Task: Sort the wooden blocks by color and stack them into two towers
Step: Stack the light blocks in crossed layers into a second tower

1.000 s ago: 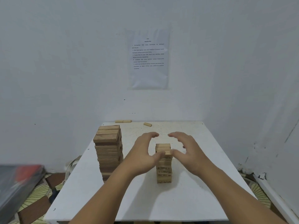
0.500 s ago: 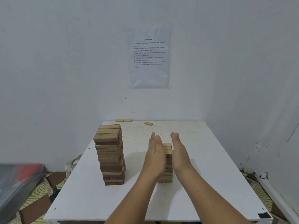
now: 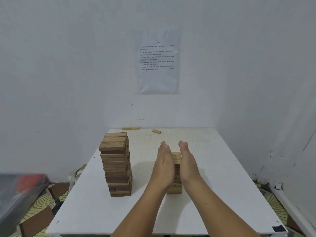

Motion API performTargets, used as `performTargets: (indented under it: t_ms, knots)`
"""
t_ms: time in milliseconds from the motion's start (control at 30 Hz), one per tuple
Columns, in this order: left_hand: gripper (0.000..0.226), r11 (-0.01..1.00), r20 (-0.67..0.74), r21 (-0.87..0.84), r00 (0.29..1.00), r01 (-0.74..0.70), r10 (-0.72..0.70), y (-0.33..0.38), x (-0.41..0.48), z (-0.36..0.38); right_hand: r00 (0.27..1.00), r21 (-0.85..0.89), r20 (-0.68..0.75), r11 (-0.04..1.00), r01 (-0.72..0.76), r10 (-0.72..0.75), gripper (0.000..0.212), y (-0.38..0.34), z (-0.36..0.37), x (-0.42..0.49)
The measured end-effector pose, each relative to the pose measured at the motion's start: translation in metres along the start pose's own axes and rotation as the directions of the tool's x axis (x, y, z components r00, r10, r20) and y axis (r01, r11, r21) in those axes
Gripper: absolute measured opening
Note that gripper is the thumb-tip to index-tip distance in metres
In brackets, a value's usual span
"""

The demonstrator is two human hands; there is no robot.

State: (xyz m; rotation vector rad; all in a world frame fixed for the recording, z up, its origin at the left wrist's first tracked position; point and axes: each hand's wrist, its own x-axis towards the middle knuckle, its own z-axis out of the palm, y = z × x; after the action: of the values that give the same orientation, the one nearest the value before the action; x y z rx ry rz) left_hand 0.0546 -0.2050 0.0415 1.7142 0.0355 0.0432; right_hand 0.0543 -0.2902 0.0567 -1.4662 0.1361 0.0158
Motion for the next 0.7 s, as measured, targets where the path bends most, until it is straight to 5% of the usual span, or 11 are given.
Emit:
performTargets:
  t_ms: [300,700]
  knots:
    - [0.058,0.995,-0.027,0.072,0.998,-0.062,0.064,0.016,-0.023,-0.008,0.998,-0.057,-0.029,0.997,0.047,-0.049,0.054,-0.001,-0.008,0.000]
    - [0.031,0.849,0.073,0.269,0.888,-0.455,0.453,0.182,-0.069,-0.107,0.962,-0.276,0.056,0.922,0.272,-0.267,0.056,-0.115,0.002,-0.020]
